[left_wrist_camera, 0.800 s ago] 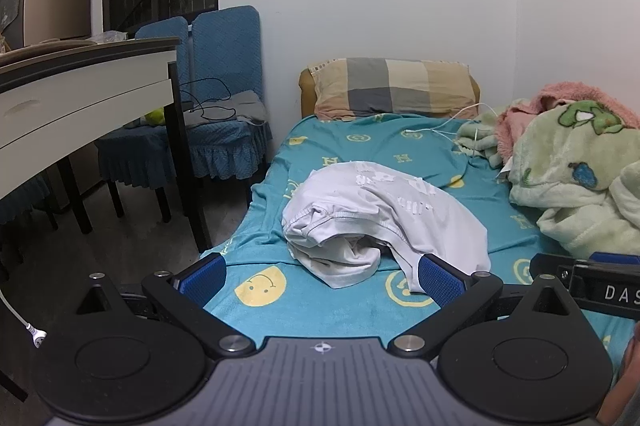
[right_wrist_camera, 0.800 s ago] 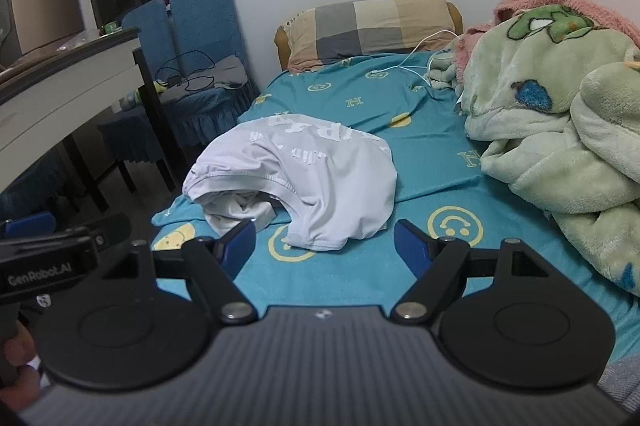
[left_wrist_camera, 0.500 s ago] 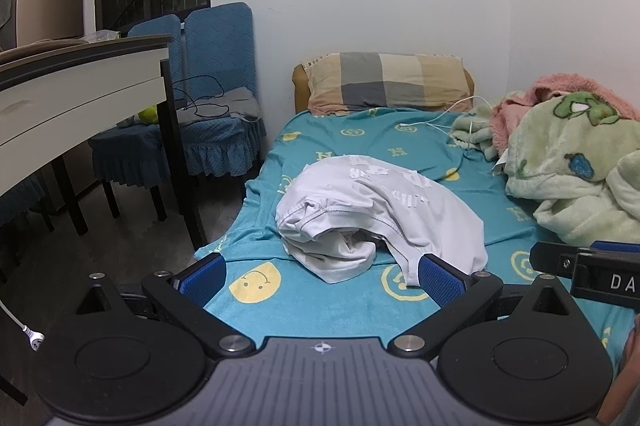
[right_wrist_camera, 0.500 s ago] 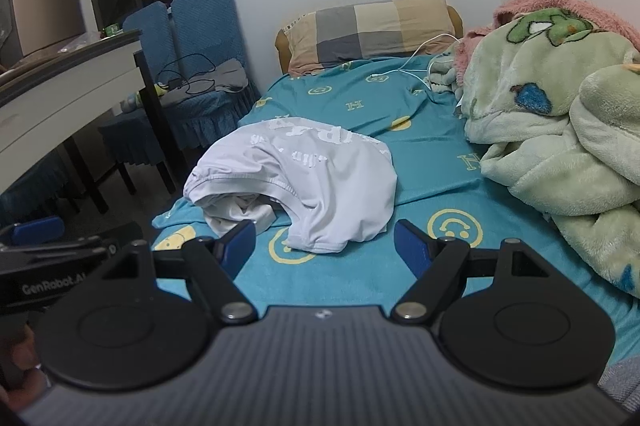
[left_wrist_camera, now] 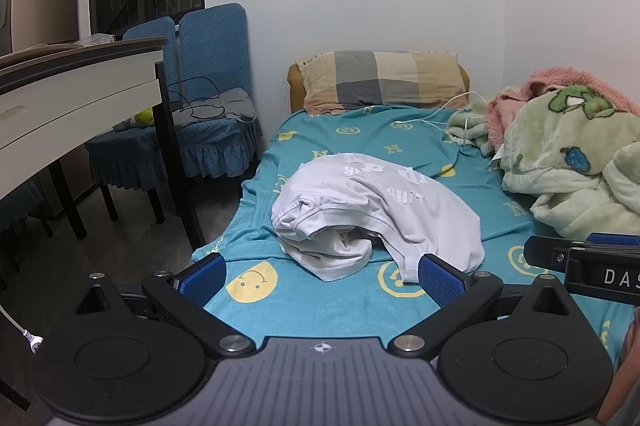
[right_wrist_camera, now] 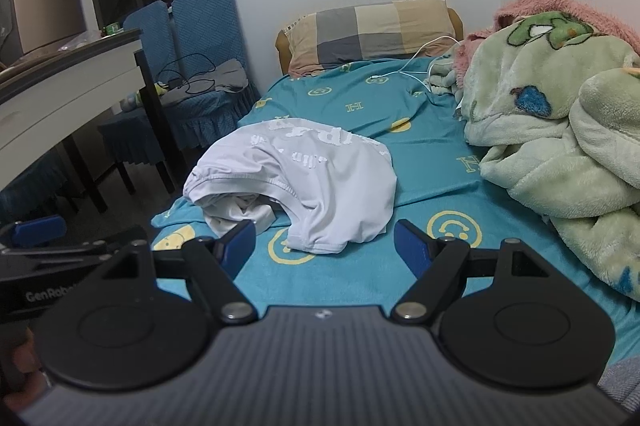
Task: Fold clothes
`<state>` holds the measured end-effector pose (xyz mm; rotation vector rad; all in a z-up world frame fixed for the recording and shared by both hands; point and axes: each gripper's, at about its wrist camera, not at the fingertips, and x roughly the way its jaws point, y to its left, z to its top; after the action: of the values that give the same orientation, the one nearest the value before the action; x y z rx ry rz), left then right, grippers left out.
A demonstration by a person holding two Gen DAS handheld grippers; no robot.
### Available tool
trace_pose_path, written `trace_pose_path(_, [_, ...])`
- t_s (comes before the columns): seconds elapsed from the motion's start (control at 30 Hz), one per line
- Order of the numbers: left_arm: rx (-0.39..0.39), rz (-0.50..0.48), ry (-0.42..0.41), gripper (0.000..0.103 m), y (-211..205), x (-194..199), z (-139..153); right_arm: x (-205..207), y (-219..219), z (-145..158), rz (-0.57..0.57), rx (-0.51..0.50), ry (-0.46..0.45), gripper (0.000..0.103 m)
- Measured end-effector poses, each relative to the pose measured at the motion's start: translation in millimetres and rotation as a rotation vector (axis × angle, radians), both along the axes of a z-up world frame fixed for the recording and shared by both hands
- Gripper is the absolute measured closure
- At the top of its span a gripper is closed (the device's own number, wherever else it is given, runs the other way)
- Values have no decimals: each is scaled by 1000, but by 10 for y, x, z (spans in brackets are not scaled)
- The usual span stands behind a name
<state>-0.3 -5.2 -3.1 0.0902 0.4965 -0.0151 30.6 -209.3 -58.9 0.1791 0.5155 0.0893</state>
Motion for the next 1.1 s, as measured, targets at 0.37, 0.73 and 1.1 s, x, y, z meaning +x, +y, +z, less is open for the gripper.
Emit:
trace_pose_path(0.37, [-13, 7, 18, 0, 28, 45, -20, -8, 16, -19, -1, -3, 0, 25])
trace_pose_path(0.73, [-48, 39, 23, 0, 106, 124, -60, 25, -3, -5, -29, 10, 6, 25])
trace_pose_path(1.1, [-144, 65, 20, 0, 243, 191, -88, 389, 72, 779, -27, 139, -105, 25])
